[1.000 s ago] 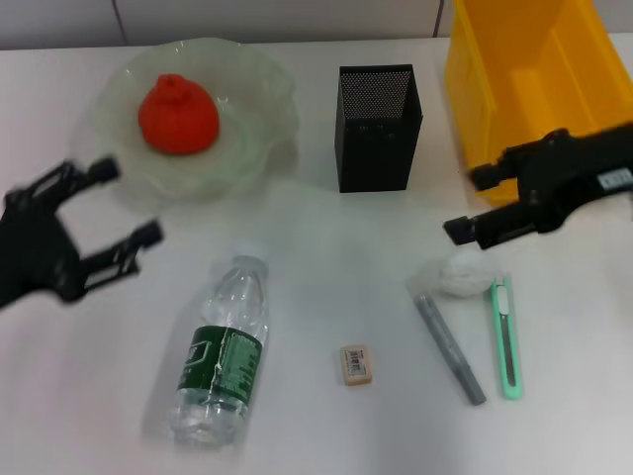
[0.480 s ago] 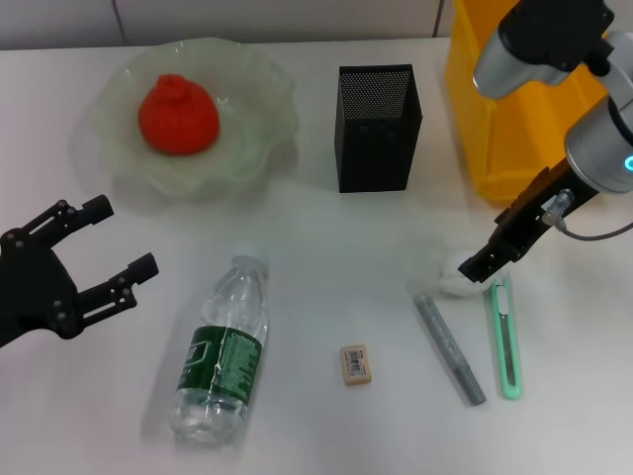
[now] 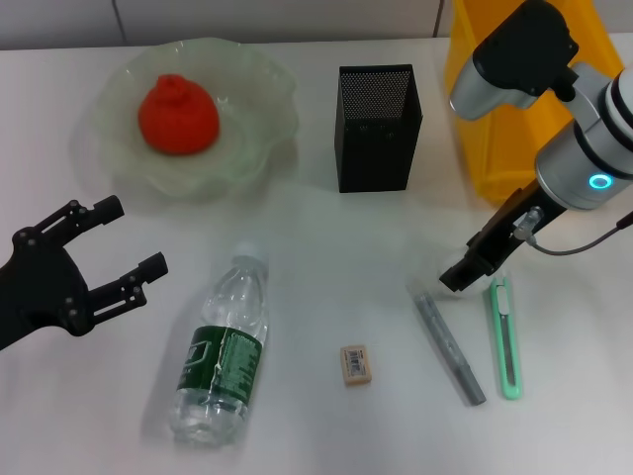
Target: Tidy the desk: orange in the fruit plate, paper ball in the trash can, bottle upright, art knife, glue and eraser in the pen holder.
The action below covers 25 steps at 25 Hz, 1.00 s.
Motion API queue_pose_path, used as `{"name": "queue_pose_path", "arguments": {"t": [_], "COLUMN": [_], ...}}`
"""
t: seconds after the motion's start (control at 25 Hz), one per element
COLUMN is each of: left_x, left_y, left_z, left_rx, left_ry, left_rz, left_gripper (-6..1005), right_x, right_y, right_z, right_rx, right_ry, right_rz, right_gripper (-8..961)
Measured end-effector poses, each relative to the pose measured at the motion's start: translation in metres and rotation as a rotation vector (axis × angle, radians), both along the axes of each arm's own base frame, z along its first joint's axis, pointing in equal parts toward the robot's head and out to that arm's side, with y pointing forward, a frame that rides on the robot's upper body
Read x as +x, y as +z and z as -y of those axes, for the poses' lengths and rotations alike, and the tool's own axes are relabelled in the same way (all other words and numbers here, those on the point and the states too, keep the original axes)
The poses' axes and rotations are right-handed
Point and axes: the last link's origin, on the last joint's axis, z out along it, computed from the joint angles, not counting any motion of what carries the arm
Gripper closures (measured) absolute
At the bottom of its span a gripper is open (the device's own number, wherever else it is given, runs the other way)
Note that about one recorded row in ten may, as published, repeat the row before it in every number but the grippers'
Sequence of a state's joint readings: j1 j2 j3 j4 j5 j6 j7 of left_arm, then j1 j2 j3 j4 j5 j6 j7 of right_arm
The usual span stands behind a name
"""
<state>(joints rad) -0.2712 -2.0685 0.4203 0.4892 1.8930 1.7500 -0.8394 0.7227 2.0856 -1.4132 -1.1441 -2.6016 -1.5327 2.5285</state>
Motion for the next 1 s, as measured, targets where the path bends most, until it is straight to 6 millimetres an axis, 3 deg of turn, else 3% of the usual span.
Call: {"name": "queue_pose_path", "arguments": {"t": [0.04, 0.16, 0.48, 0.52, 0.6, 0.64, 0.68, 0.72, 0.76, 0.84, 0.88, 0.92, 1.0], "left_x": [0.0, 0.0, 0.001, 0.001, 0.001, 0.001, 0.001, 0.001, 0.001, 0.004, 0.004, 0.005, 0.007], "left_y": [0.0, -0.001, -0.001, -0.001, -0.001, -0.001, -0.001, -0.001, -0.002, -0.003, -0.003, -0.003, -0.003], "left_z": [0.0, 0.0, 0.001, 0.001, 0.001, 0.001, 0.001, 0.001, 0.001, 0.003, 0.003, 0.004, 0.005], "left_rx": [0.0, -0.002, -0.006, -0.007, -0.01, -0.015, -0.015, -0.017, -0.019, -0.039, -0.039, -0.049, -0.067], "left_ry": [0.001, 0.001, -0.002, -0.003, -0.006, -0.006, -0.006, -0.006, -0.006, -0.015, -0.015, -0.02, -0.028], "left_rz": [-0.001, 0.0, 0.002, 0.003, 0.003, 0.004, 0.004, 0.004, 0.005, 0.018, 0.018, 0.027, 0.037], "left_gripper": [160, 161, 161, 161, 161, 161, 161, 161, 161, 162, 162, 162, 162], "right_x": [0.001, 0.003, -0.006, -0.015, -0.019, -0.027, -0.027, -0.03, -0.03, -0.022, -0.022, -0.009, -0.003], "right_y": [-0.003, -0.004, 0.006, 0.024, 0.035, 0.063, 0.063, 0.086, 0.086, 0.122, 0.122, 0.14, 0.146], "right_z": [-0.001, -0.002, -0.005, -0.007, -0.008, -0.009, -0.009, -0.011, -0.011, -0.016, -0.016, -0.021, -0.024], "right_rx": [-0.002, -0.006, 0.023, 0.073, 0.11, 0.201, 0.201, 0.292, 0.292, 0.436, 0.436, 0.513, 0.546], "right_ry": [0.001, -0.006, 0.007, 0.02, 0.032, 0.058, 0.058, 0.071, 0.071, 0.052, 0.052, 0.028, 0.023], "right_rz": [-0.003, -0.001, -0.03, -0.066, -0.086, -0.127, -0.127, -0.15, -0.15, -0.171, -0.171, -0.185, -0.19], "right_gripper": [186, 391, 502, 515, 543, 542, 541, 540, 540, 538, 537, 536, 534]}}
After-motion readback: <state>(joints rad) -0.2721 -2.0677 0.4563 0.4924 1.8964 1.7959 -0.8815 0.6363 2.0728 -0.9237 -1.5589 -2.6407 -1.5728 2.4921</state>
